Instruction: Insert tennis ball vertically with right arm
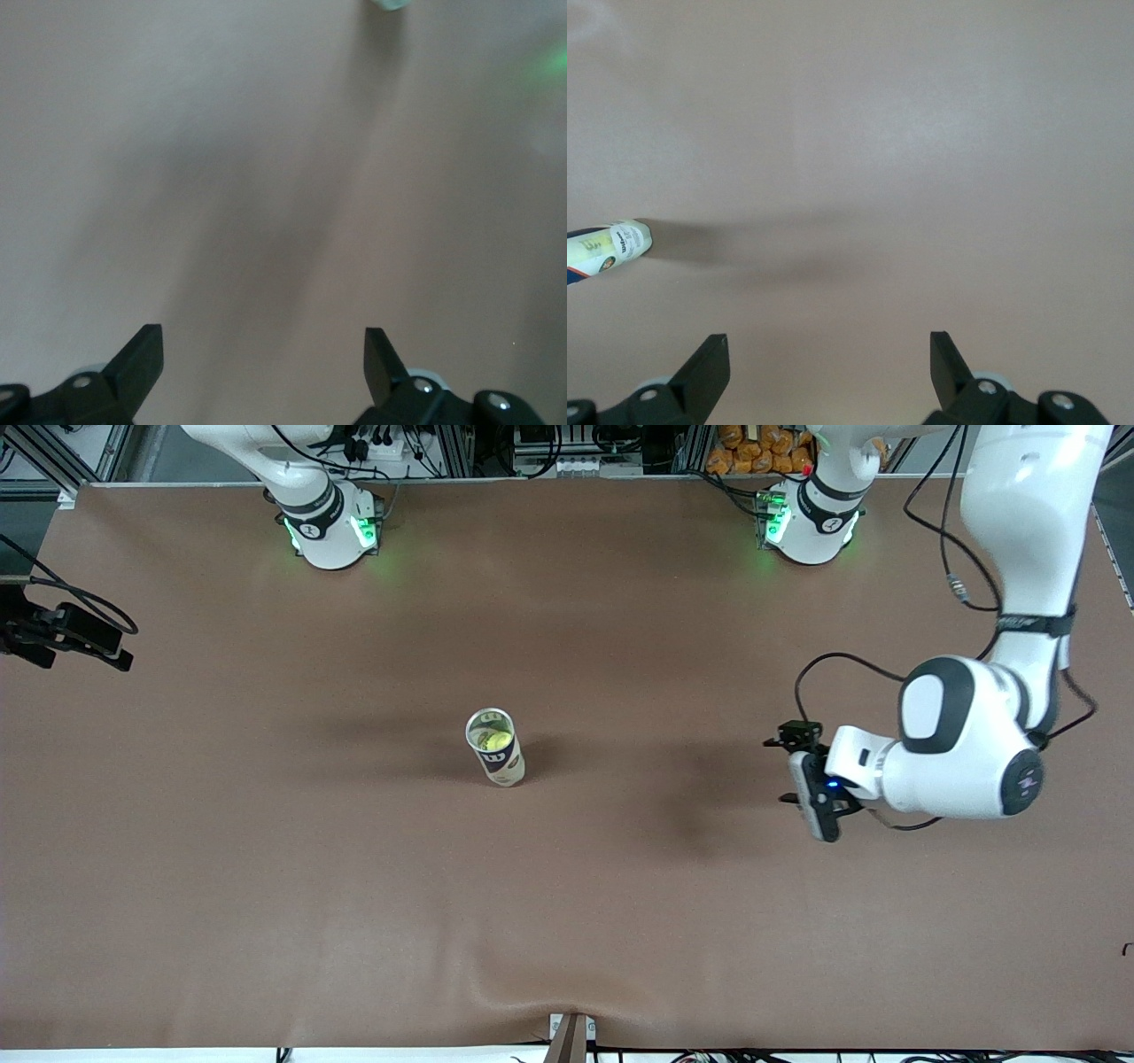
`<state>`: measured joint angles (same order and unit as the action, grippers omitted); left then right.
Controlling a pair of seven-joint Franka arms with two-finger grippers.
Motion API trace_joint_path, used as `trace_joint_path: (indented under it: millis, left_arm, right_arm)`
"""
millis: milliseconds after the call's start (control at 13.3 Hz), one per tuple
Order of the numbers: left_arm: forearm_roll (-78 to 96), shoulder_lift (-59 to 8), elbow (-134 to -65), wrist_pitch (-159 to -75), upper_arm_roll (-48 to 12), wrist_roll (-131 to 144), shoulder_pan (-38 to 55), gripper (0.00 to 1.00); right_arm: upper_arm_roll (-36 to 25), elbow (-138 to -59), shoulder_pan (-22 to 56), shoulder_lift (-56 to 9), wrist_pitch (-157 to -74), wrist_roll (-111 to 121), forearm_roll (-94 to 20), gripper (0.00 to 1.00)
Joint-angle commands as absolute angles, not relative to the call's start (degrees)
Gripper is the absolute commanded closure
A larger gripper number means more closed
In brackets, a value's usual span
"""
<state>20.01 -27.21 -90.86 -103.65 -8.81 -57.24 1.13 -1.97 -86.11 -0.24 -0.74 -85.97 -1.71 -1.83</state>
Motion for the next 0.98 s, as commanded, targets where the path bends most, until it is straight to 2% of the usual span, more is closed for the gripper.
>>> trace_joint_path:
  millis: [0, 75, 301, 528, 678, 904]
  left_arm:
    - [16.5, -23.0, -91.8, -101.8, -2.1, -47.2, 5.3, 0.0]
    - [14.1, -22.7, -90.4, -101.0, -1.2, -43.2, 5.2, 0.0]
    - [8.5, -22.0, -82.3, -91.4, -0.9, -26.2, 4.6, 0.0]
    - [5.4, -17.3, -81.8, -85.4, -1.3, -13.3, 4.6, 0.0]
    - [6.8, -12.2, -81.8, -75.6, -1.5, -5.8, 4.4, 0.0]
    - [0.8, -8.8, -81.2, -74.3, -1.9, -4.7, 4.5, 0.0]
  right_arm:
    - [-1.3, -86.0, -1.1, -0.5, -85.2, -2.3, -1.4, 0.0]
    - [-1.2, -86.0, -1.0, -0.5, -84.7, -2.1, -1.3, 0.0]
    - [-1.1, -86.7, -0.8, -0.1, -81.8, -1.3, -1.1, 0.0]
    - [-1.3, -86.7, -1.4, -0.1, -80.0, -1.3, -1.1, 0.0]
    - [-1.3, -86.5, -1.1, -0.1, -80.2, -1.3, -1.1, 0.0]
    - [-1.1, -86.5, -0.9, 0.4, -80.9, -1.3, -1.1, 0.0]
